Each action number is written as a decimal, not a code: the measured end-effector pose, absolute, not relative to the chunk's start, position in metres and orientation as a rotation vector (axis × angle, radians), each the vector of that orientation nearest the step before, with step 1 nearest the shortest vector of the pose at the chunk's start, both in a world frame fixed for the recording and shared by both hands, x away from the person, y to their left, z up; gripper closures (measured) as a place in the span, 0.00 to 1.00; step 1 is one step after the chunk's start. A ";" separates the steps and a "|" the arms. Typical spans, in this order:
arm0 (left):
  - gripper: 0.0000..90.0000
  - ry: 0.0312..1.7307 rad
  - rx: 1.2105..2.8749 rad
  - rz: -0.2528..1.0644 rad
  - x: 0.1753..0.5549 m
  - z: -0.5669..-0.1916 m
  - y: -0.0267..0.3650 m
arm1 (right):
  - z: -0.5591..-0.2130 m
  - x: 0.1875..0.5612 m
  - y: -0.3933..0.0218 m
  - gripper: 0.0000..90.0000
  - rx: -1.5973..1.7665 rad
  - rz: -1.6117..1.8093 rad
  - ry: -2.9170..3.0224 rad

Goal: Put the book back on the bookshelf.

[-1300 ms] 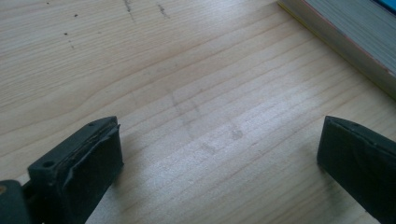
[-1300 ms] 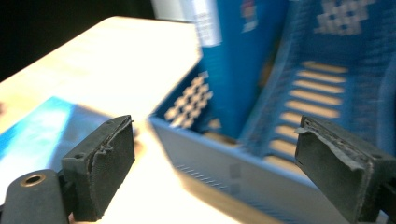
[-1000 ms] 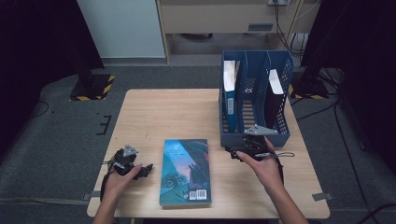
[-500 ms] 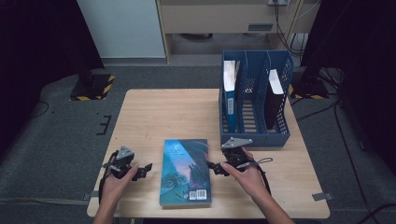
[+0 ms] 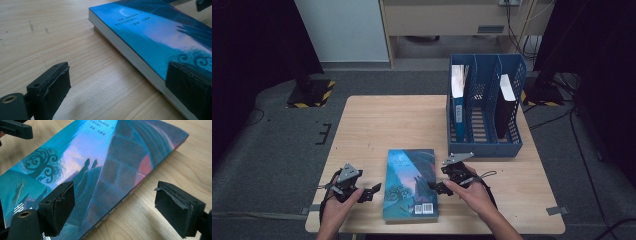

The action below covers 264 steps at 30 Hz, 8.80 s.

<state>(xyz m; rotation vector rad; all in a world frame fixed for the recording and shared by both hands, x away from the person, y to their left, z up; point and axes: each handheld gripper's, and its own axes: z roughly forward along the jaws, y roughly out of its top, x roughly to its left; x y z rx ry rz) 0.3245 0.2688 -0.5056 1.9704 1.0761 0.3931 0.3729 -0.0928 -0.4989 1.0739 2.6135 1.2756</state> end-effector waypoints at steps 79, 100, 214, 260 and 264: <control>0.23 0.960 2.045 0.178 0.350 -0.516 0.237 | -0.517 0.378 -0.063 0.26 1.129 1.447 2.688; 0.21 0.969 2.052 0.178 0.349 -0.516 0.239 | -0.522 0.378 -0.042 0.31 1.143 1.500 2.662; 0.83 0.990 2.163 -0.033 0.404 -0.437 0.266 | -0.429 0.429 -0.021 0.73 0.995 1.314 2.765; 0.85 0.991 2.184 0.301 0.423 -0.395 0.256 | -0.399 0.452 -0.014 0.79 0.846 1.353 2.535; 0.85 0.975 2.179 0.290 0.422 -0.395 0.258 | -0.399 0.453 -0.014 0.76 0.841 1.352 2.527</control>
